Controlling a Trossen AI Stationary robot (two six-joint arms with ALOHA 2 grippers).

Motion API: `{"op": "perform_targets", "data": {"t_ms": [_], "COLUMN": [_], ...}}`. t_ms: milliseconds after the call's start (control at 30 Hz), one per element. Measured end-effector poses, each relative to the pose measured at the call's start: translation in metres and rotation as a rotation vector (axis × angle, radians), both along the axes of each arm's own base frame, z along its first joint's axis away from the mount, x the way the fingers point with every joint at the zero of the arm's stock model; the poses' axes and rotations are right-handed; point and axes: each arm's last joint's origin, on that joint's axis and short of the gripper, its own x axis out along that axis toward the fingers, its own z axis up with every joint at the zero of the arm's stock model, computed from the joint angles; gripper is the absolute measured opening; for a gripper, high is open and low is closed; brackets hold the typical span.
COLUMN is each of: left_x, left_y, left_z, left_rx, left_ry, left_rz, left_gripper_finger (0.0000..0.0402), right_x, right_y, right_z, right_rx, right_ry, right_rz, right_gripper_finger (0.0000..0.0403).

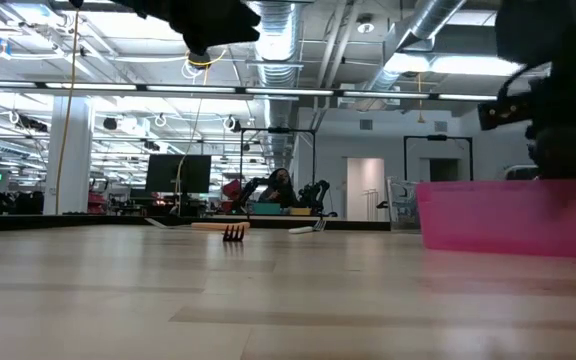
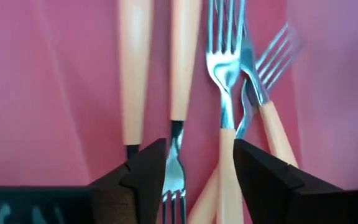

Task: Sort silverware by color (type)
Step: Put the black fork into the yellow bin

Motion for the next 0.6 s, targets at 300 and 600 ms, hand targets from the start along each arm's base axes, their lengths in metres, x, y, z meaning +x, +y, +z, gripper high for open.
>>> {"op": "perform_targets", "data": {"t_ms": [300, 600], "left_x": [0.004, 0.036], "left_y": [0.009, -0.004], "left_z": [-0.028, -0.090], "left_rx": [0.066, 0.179], "left_ry": [0.238, 0.462], "left_rz": [-0.102, -0.312], "left_gripper_finger": [0.0192, 0.0192], "right_x": [-0.001, -0.013], "right_y": [-0.003, -0.010], "right_z": [0.049, 0.076], "right_rx": [0.001, -0.016], "right_ry": [-0.215, -0.406], "right_rz": [0.058, 0.041], "right_gripper_finger": [0.0209, 0.0209]}}
